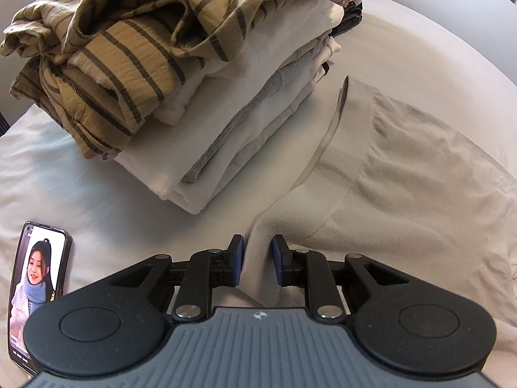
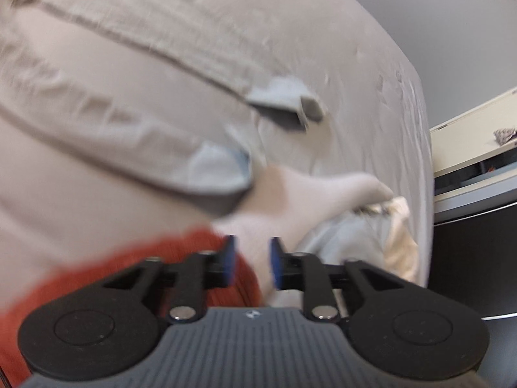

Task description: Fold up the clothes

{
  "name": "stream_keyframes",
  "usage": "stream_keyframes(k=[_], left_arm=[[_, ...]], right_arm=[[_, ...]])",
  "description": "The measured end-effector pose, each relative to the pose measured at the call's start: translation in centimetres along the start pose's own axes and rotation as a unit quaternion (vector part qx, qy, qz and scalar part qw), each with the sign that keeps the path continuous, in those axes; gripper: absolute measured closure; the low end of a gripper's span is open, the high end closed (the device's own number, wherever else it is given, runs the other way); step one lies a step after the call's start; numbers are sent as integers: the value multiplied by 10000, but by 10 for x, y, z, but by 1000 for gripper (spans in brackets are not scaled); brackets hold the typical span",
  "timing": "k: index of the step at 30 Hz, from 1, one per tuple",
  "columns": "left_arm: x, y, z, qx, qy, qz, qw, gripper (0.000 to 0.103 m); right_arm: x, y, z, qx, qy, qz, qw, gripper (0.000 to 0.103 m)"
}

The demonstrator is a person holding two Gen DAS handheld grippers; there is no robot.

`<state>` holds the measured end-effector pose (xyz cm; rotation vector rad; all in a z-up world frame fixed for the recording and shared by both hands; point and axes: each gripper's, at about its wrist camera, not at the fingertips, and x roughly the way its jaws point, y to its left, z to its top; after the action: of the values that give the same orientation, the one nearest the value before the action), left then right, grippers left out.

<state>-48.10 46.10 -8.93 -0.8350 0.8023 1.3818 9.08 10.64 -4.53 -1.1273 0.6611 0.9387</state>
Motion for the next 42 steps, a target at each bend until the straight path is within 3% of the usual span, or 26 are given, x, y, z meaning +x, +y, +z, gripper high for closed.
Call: stream_keyframes(k=[10,12,13,18,23,27,31,33,39,42], left_arm=[[5,-1,0,-44,28,2,10000,80],[4,0,1,-44,26,-10,10000,81],[2,0,2,-57,11,-26,10000,83],[-15,7,10,-144,-177,-204,9995,95],[-41,17,25,-117,-172,-581,9981,96],[-45,18,26,247,55,-554,9981,96],[-36,8,27,736,290,-296,9964,96],[-27,-2,27,1006,414,-124,9940,96],[-10,-31,18,1916,784,410,9775,93],[-21,-33,18,1987,713,367,9768,79]], right_arm=[[55,-9,38,1357,-14,-248,9904,70],[63,-13,38,1596,13,-313,9867,96],[64,-16,38,1755,-7,-317,9840,100],[37,-47,25,2678,-430,-374,9618,102],[-4,-73,3,3252,-597,-279,9434,102],[-12,-67,-31,3423,-170,-206,9392,102],[-6,-57,-76,3847,270,92,9226,102],[-5,-52,-90,3969,233,219,9173,102],[-5,-50,-86,3887,348,266,9203,99],[-8,-57,-84,3833,486,149,9222,89]])
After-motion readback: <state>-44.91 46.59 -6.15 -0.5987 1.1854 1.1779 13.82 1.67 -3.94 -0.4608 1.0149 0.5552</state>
